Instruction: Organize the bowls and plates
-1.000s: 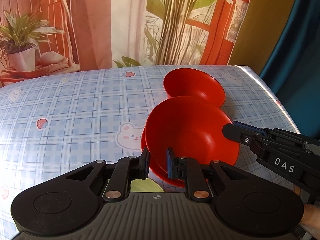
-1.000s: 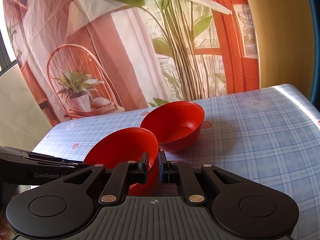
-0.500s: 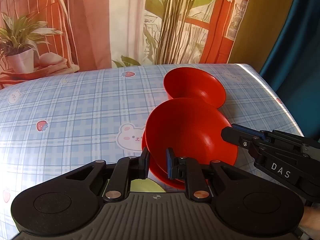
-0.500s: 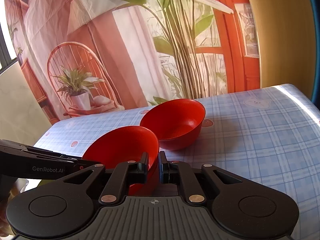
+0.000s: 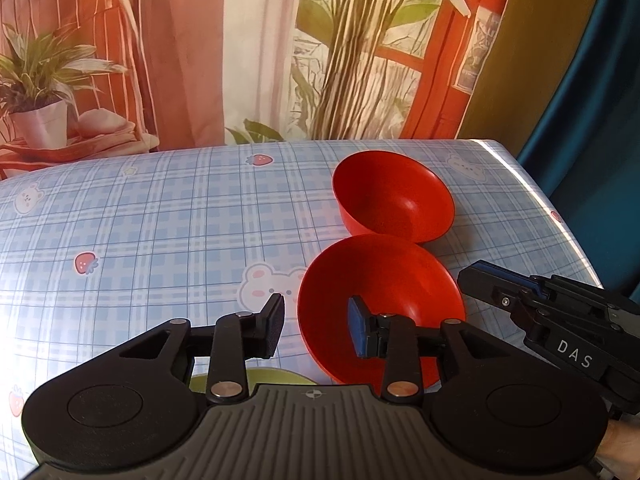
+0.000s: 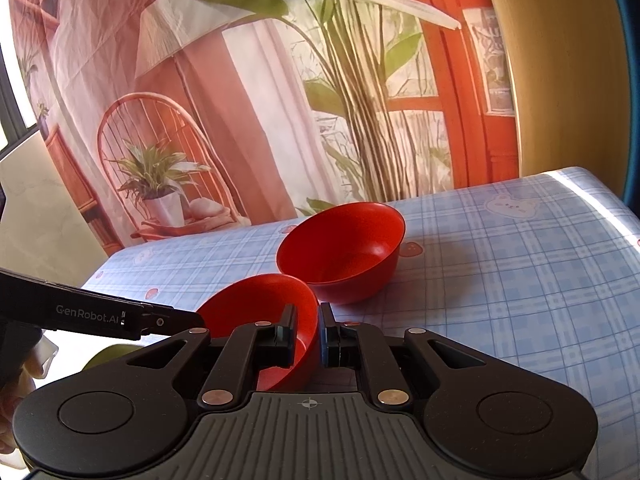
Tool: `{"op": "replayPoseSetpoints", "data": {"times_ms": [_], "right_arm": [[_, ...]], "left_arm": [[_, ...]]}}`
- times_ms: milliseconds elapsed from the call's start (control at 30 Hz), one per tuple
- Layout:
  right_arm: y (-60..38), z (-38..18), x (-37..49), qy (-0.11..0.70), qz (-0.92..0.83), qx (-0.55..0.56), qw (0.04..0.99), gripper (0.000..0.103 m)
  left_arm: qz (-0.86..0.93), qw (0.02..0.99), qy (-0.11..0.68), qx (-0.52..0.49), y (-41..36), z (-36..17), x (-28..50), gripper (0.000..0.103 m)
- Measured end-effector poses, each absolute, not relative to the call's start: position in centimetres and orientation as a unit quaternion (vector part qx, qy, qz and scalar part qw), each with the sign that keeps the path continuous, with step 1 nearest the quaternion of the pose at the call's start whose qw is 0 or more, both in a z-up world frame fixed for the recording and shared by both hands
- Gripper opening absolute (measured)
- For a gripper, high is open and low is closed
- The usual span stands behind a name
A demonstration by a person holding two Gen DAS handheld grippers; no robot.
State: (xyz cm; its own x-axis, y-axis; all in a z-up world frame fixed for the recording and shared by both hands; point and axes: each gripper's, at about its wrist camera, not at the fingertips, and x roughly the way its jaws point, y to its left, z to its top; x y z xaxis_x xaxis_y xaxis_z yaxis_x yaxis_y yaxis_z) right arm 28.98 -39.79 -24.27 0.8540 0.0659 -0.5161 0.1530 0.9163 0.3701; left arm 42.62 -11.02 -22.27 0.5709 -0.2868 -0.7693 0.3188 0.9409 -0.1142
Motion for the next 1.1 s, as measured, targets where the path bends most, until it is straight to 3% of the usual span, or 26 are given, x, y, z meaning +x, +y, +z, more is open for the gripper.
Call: {"op": "replayPoseSetpoints", "data": {"times_ms": [400, 900, 1000, 1033, 1100], "right_arm": [[-44.0, -24.8, 31.2, 0.242, -0.078, 0.228, 0.940, 0.017], [-44.8, -27.2, 33.7, 0.253, -0.089, 0.247, 0.931, 0.016], [-44.7, -27.3, 33.8, 0.252, -0.086, 0.248, 0.931, 0.014], [-44.7, -27.3, 33.8, 0.252, -0.085, 0.249, 0.931, 0.014], [-44.7, -27.3, 33.8, 0.252, -0.087, 0.247, 0.932, 0.014]], "left_arm": [[-0.197, 0.894, 0.401, -0.013, -13.2, -21.1, 47.3, 0.036], [-0.198, 0.869, 0.451, -0.043, -14.2, -24.8, 52.4, 0.036], [-0.200, 0.866, 0.455, -0.044, -14.4, -25.5, 52.8, 0.025], [-0.202, 0.865, 0.457, -0.043, -14.5, -25.6, 52.8, 0.014], [-0.205, 0.868, 0.452, -0.027, -14.8, -25.5, 52.7, 0.013]]}}
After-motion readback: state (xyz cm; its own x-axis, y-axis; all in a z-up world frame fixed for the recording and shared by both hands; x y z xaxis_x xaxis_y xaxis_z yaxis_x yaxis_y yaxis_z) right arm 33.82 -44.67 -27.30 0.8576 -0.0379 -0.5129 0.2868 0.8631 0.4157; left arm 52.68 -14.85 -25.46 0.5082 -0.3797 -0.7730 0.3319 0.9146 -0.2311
